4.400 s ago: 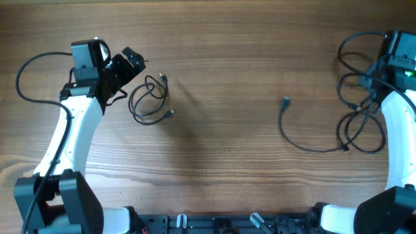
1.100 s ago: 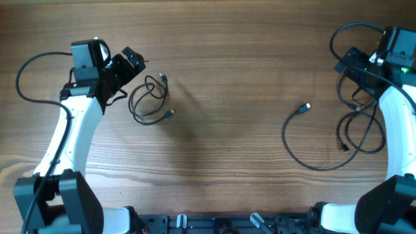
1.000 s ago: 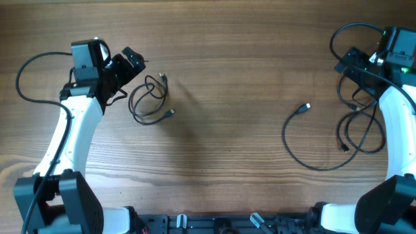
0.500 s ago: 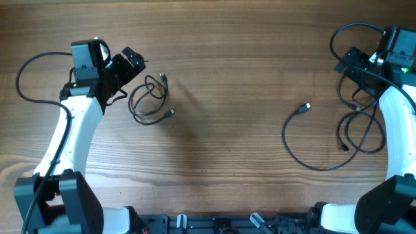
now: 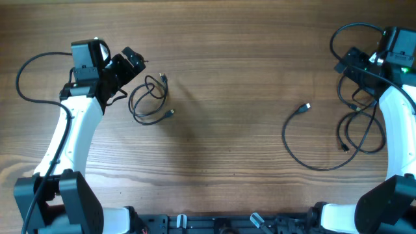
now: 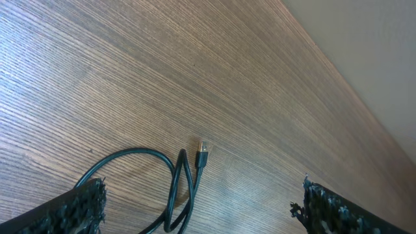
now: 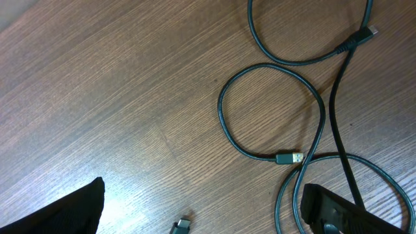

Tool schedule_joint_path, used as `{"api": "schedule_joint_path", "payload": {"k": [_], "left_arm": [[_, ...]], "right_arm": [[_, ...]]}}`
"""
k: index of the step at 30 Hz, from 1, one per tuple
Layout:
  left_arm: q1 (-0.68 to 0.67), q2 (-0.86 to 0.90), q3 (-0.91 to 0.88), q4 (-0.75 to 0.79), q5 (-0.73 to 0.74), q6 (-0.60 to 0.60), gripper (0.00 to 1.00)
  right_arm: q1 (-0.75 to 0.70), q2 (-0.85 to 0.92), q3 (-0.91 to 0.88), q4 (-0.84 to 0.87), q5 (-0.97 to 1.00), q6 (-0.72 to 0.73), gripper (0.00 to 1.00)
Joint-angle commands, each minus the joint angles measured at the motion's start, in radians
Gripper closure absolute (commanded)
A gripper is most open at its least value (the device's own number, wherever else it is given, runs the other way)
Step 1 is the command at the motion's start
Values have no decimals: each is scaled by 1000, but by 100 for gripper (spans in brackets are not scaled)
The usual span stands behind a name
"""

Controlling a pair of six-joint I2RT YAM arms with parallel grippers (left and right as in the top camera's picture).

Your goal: Untangle cables

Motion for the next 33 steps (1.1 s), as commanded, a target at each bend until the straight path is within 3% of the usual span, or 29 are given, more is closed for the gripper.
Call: {"api": "schedule_joint_path", "payload": {"k": [1,11,17,24,32,33], "left_arm": [[-1,4,4,2,1,11,0],[-1,4,4,2,1,11,0],[-1,4,4,2,1,11,0],[-1,4,4,2,1,11,0],[2,3,5,26,1,12,0],[2,4,4,20,0,23,4]], "right_arm": [[-1,13,21,5,-13,-1,0],[3,18,14,5,-13,-1,0],[34,-105,14,2,-13,-1,0],[300,-298,14,2,-13,0,0],[553,-361,13,1,-13,0,0],[561,-361,14,0,-13,-1,0]]}}
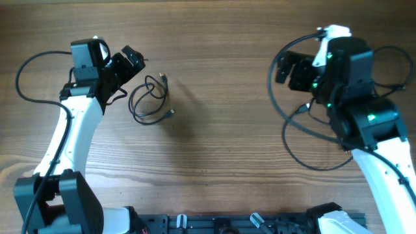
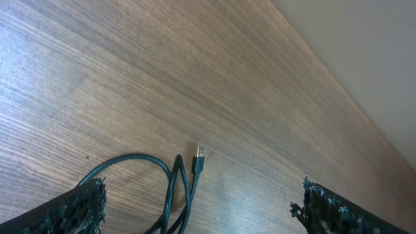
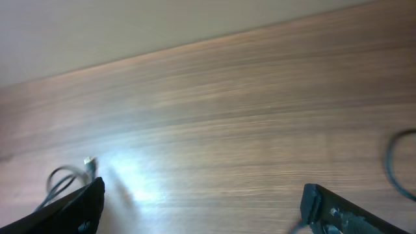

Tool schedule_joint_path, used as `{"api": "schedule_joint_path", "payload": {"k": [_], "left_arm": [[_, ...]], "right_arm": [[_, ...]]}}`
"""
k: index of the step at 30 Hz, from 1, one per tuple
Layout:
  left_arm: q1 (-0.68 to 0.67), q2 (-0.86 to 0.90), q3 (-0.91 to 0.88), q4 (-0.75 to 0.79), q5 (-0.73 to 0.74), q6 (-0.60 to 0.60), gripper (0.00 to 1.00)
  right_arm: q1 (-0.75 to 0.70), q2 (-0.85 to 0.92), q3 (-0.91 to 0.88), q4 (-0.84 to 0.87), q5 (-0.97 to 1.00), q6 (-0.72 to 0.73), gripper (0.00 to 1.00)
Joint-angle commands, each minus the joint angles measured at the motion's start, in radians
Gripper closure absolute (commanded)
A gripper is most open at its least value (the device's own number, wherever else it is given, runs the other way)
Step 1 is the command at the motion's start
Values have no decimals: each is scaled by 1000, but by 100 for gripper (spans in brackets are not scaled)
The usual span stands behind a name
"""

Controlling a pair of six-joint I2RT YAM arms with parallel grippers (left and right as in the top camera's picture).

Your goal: Untangle cables

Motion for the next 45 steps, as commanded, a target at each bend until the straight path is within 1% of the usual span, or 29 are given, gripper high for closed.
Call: {"api": "schedule_joint_path", "payload": {"k": [1,2,3,4,6,7,8,9,13,16,19,21,22,23,24,25,26,27,28,31,33,34,35,36,37,40,41,44,45], "left_arm": [[2,4,4,-16,-3,48,25],[1,4,4,-37,-25,70,51],[1,4,4,-64,-56,84,83],[1,7,2,-94,-90,92,96],[1,19,-23,-113,-163,91,96],[1,32,-39,-113,-165,91,51],[1,37,-42,-118,-164,91,27],[1,42,-42,-130,-164,91,0],[-2,47,-42,-161,-89,93,1],[-32,70,-42,-131,-90,208,5],[-87,123,-42,-128,-90,248,0],[-125,166,-42,-128,-90,249,0],[-142,187,-42,-128,-94,248,6],[-160,212,-42,-128,-109,248,18],[-177,238,-42,-128,-139,248,38],[-186,256,-42,-128,-161,242,48],[-193,274,-42,-127,-171,240,61],[-197,281,-42,-127,-168,240,84],[-201,282,-42,-128,-163,240,96],[-212,274,-40,-85,-59,237,96],[-212,271,-40,-15,111,236,96],[-212,271,-40,30,220,209,96],[-212,271,-40,66,294,161,96],[-215,271,-40,126,390,47,96],[-220,271,-40,169,441,-38,96],[-257,271,-40,284,491,-261,96],[-277,271,-40,310,491,-303,96],[-363,271,-40,376,447,-348,96],[-422,271,-40,396,394,-348,96]], "right_arm": [[33,-18,13,0,2,-1,0],[33,-18,13,0,2,-1,0],[33,-19,13,-2,2,-1,0],[33,-19,14,-3,2,-1,0],[33,-19,13,-3,2,-1,0],[33,-19,13,-3,2,-1,0],[33,-19,14,-3,2,-1,0],[33,-19,13,-3,2,-1,0],[33,-19,14,-3,2,-1,0],[33,-27,14,-3,2,-1,0],[33,-33,13,-3,2,-1,0],[33,-34,14,-3,2,-1,0],[33,-35,14,-3,2,-1,0],[33,-38,14,-3,2,-1,0],[33,-40,13,-3,2,-1,0],[33,-41,14,-3,2,-1,0],[33,-45,14,-3,2,-1,0],[33,-46,14,-4,2,-1,0],[33,-48,14,-4,2,-1,0],[33,-51,13,-8,2,-1,0],[33,-51,14,-9,2,-1,0],[33,-51,14,-11,2,-1,0],[33,-53,14,-14,2,-1,0],[33,-58,14,-17,2,-1,0],[33,-62,13,-17,2,0,0],[33,-74,13,-17,2,-1,0],[33,-78,13,-17,2,-1,0],[33,-102,13,-18,2,-1,0],[33,-118,13,-17,2,0,0]]}}
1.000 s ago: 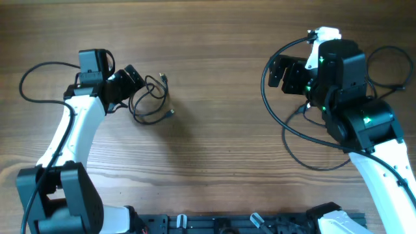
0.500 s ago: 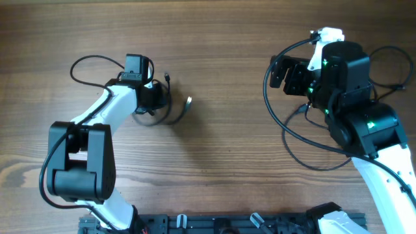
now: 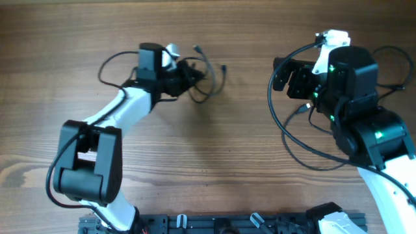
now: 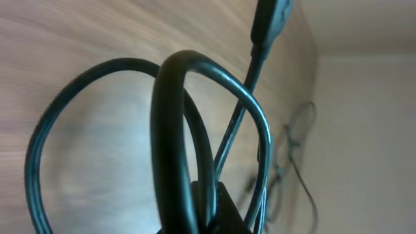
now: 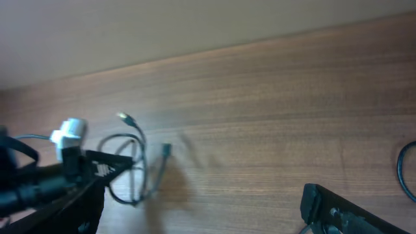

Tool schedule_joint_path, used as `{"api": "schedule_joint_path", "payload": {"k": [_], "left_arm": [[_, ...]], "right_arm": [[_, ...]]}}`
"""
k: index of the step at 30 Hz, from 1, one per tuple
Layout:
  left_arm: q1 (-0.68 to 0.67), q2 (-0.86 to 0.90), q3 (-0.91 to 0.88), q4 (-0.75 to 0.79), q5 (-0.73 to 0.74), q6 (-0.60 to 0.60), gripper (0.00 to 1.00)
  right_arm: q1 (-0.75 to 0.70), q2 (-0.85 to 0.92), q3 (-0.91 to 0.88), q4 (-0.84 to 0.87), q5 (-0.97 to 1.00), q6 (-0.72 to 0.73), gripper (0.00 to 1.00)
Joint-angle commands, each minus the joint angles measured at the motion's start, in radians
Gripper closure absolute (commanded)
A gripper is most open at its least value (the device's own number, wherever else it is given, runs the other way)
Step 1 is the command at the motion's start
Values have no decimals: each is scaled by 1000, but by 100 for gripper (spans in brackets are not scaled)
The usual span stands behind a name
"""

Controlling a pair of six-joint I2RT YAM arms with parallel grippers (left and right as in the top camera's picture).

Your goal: Untangle cables

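My left gripper (image 3: 187,79) is shut on a small coiled black cable (image 3: 207,73) and holds it above the table's far middle. The loops (image 4: 175,130) fill the left wrist view, pinched at the bottom, and one plug (image 4: 270,16) points up. A longer black cable (image 3: 294,153) lies on the wood at the right, its plug (image 3: 303,108) pointing left. My right gripper (image 3: 291,71) hangs open above that plug, nothing between its fingers (image 5: 338,208). The right wrist view shows the held coil (image 5: 130,170) across the table.
The wooden table (image 3: 214,162) runs to a pale wall at the back (image 5: 195,26). The right arm's own black lead (image 3: 276,78) arcs beside its wrist. A black rail (image 3: 221,224) lines the near edge.
My left gripper was open beside the coil at the table's left. It is now shut on the coil and holds it raised near the far middle. The right arm has barely moved.
Both grippers began open, the left beside the small coil and the right over the looped cable at the far right. The right gripper then stood further left, looking across the table. Now the left gripper has the coil and has brought it toward the middle.
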Motion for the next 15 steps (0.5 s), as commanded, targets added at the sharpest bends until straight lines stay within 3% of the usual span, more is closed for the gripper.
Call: {"api": "schedule_joint_path", "payload": {"k": [1,11,15], "left_arm": [[-142,2,2,42,-64,-109,96],[-496,2,2,102,-410,-109,96],[-569,2,1,97,-522,-93,96]], "right_arm": [[3,-56,13,-1,2,-1,0],[3,-112,14,-1,2,-1,0],[3,-114,13,-1,2,-1,0]]}}
